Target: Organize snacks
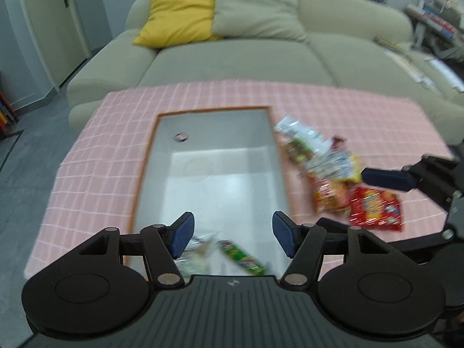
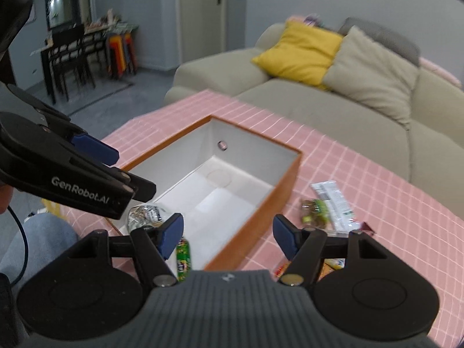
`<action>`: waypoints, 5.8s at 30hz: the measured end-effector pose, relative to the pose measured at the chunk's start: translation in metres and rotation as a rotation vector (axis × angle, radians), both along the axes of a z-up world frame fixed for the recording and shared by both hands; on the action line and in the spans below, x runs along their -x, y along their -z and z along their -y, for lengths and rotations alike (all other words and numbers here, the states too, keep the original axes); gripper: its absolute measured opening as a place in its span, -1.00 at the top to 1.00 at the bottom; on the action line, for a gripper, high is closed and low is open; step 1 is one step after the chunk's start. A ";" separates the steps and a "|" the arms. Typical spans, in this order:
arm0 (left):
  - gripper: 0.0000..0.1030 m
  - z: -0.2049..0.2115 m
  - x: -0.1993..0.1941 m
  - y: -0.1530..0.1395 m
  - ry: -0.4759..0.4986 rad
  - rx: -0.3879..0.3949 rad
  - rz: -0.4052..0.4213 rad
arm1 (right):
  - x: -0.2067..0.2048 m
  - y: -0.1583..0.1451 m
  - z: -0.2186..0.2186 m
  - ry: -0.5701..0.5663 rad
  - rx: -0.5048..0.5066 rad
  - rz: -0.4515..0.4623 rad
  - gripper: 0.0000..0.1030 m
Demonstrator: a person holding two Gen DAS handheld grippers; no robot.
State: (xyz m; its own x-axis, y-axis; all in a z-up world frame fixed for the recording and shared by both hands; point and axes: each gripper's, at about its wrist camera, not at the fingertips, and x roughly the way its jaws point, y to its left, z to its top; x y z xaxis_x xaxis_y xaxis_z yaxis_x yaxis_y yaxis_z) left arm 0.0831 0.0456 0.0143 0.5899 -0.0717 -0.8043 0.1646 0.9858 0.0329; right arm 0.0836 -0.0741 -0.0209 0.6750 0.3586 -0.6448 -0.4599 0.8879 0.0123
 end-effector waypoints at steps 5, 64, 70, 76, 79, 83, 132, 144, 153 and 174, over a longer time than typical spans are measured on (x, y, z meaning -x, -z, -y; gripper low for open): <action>-0.41 0.032 0.019 0.010 0.057 0.083 0.045 | 0.030 0.015 0.035 0.092 -0.009 0.046 -0.30; -0.27 0.150 -0.114 0.176 0.099 0.056 -0.301 | -0.069 0.172 0.136 0.057 0.168 -0.346 -0.43; -0.12 0.152 -0.109 0.173 0.104 0.043 -0.283 | -0.065 0.169 0.130 0.099 0.172 -0.363 -0.39; -0.03 0.148 -0.094 0.168 0.084 0.058 -0.285 | -0.052 0.169 0.126 0.133 0.169 -0.380 -0.38; -0.02 0.146 -0.083 0.162 0.074 0.066 -0.272 | -0.045 0.167 0.125 0.150 0.174 -0.390 -0.38; -0.01 0.141 -0.066 0.151 0.060 0.057 -0.250 | -0.036 0.164 0.127 0.191 0.162 -0.412 -0.38; -0.02 -0.048 -0.038 0.043 -0.198 0.072 -0.011 | -0.052 0.029 -0.034 0.053 -0.016 -0.179 -0.39; -0.02 -0.073 -0.072 0.080 -0.135 -0.088 -0.147 | -0.094 0.062 -0.099 -0.152 0.223 -0.173 -0.38; -0.03 -0.071 -0.091 0.110 -0.066 -0.141 -0.244 | -0.111 0.086 -0.121 -0.241 0.358 -0.190 -0.38; -0.10 -0.054 -0.115 0.132 0.035 -0.210 -0.307 | -0.130 0.117 -0.127 -0.383 0.366 -0.322 -0.40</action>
State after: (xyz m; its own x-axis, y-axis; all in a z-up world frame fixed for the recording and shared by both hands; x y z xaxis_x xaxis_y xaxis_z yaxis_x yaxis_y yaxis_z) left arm 0.1979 0.1000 -0.1177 0.3194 0.0976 -0.9426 0.2313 0.9566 0.1775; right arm 0.2139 0.0526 -0.1375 0.2928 0.2542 -0.9218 -0.7708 0.6332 -0.0702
